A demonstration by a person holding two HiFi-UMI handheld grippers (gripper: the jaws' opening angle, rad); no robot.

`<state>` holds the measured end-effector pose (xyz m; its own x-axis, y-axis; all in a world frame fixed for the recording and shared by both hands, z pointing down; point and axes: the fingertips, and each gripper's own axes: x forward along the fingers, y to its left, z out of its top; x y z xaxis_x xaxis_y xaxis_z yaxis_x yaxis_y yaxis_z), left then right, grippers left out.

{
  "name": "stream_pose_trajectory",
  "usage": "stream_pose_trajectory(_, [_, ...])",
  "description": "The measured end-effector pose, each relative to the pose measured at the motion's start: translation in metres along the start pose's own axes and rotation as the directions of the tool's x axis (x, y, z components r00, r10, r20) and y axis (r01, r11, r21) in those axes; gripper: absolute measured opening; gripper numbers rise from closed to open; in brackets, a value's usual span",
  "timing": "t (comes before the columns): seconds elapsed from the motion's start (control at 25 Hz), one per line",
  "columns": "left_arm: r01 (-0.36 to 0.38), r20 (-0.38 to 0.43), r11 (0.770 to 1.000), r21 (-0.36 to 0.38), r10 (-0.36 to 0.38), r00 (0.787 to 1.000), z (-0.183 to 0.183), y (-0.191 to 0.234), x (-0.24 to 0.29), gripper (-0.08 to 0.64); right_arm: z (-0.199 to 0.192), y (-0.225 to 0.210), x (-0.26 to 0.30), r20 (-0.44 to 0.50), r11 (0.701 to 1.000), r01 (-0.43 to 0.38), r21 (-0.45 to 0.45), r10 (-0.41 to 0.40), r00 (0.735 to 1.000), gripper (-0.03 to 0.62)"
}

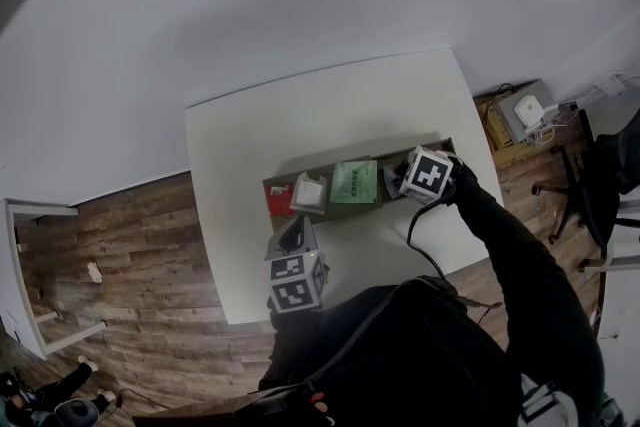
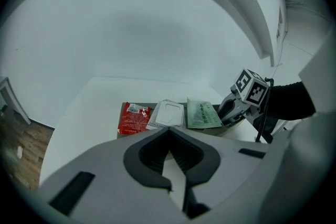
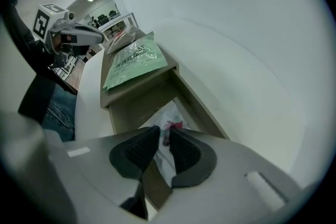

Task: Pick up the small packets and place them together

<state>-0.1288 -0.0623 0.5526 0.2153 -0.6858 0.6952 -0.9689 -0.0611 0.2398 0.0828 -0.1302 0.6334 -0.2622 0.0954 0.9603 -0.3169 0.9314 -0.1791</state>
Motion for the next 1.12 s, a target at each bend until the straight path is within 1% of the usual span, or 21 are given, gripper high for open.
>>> stream_pose_trajectory(0.16, [-0.001,-0.001,1.000,-0.002,0.001,1.000,0.001,0.000,-0.002,0.000,0.004,-0.002,-0.005,0.047,1.000,0.002,0.004,-0.002,0.999,0.055])
stream_pose_trajectory(0.36, [-0.002,-0.011,1.000,-0.006,0.002,1.000,0.000,0.000,-0.003,0.000,0.002,-0.002,-0.005,0.049,1.000,-0.005,0.009,0.005,0.999,0.044])
stream_pose_trajectory(0.52, [-0.004,0.007,1.000,0.003,0.004,1.000,0.001,0.001,-0.001,0.001,0.003,-0.001,-0.009,0.055,1.000,0.002,-0.001,-0.002,0.998,0.035])
stream_pose_trajectory(0.76, [-0.001,0.008,1.000,0.001,0.001,1.000,0.002,-0.001,-0.002,0.000,0.002,-0.001,-0.020,0.072,1.000,0.014,0.002,-0.014,0.997,0.028])
stream_pose_trajectory(0.96, [-0.004,0.015,1.000,-0.001,0.004,1.000,0.001,-0.001,-0.004,0.000,0.007,-0.005,-0.041,0.117,0.998,0.063,0.004,-0.063,0.991,0.028])
stream_pose_trajectory(1.12, [-0.010,0.017,1.000,-0.005,0.010,1.000,0.001,0.001,-0.006,0.001,0.020,-0.009,-0.067,0.176,0.994,0.108,0.001,-0.106,0.979,0.028])
